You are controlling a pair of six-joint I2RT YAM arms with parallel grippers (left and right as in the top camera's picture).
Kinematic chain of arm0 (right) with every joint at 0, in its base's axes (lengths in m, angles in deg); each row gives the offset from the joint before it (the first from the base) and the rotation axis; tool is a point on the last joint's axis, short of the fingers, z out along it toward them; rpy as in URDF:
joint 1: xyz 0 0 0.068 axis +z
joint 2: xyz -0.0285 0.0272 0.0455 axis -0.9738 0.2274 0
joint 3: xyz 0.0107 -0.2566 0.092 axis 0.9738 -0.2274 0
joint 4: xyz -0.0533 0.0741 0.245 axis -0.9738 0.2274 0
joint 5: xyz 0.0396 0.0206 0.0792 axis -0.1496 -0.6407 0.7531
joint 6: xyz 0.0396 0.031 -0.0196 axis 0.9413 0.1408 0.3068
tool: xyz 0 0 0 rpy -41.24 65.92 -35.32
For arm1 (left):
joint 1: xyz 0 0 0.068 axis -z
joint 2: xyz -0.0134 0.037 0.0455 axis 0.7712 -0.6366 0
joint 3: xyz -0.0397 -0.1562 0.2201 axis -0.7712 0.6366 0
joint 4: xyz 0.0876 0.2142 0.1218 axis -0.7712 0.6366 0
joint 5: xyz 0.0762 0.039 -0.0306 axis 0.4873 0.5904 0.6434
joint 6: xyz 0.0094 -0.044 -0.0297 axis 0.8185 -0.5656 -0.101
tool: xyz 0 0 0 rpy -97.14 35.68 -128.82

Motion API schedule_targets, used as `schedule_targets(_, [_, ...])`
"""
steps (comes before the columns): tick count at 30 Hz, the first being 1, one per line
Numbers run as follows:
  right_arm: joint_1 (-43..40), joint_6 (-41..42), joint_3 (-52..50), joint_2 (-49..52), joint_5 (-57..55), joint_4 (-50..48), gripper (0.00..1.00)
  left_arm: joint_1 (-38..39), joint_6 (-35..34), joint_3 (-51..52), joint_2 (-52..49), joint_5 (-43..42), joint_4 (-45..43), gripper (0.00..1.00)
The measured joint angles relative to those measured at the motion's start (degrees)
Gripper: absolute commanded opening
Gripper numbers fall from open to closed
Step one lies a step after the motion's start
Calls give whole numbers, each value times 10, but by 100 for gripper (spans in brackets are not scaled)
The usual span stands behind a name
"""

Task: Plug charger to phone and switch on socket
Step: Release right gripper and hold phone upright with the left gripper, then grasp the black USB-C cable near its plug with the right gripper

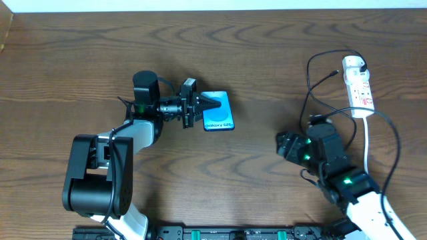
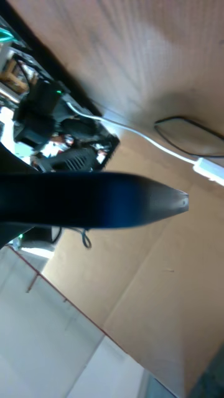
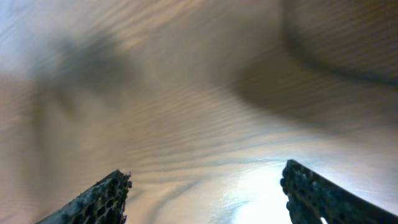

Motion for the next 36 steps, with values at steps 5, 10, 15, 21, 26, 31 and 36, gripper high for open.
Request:
schedule_targets(5, [0,0,102,-9,-75,108,99,0,-26,0,0,-25,-1,7])
schedule_targets(10, [0,-2,115,-10,-78,112,99,0,-75,0,0,-29,-1,7])
schedule_targets(15, [0,-2,115,-5,-79,98,99,0,-124,0,0,-29,-1,8])
schedule_targets(21, [0,-1,116,28,-125,39,98,0,-147,0,0,-29,-1,7])
schedule_targets(26, [-15,-8,117,122,-158,4,95,0,-150,0,0,-29,-1,7])
schedule_targets(31, [-49,-22,155,259,-146,14,84,0,-150,0,0,-28,-1,7])
schedule_targets(36, [-77,-27,224,362,-135,9,78,-1,-150,0,0,-29,-1,8])
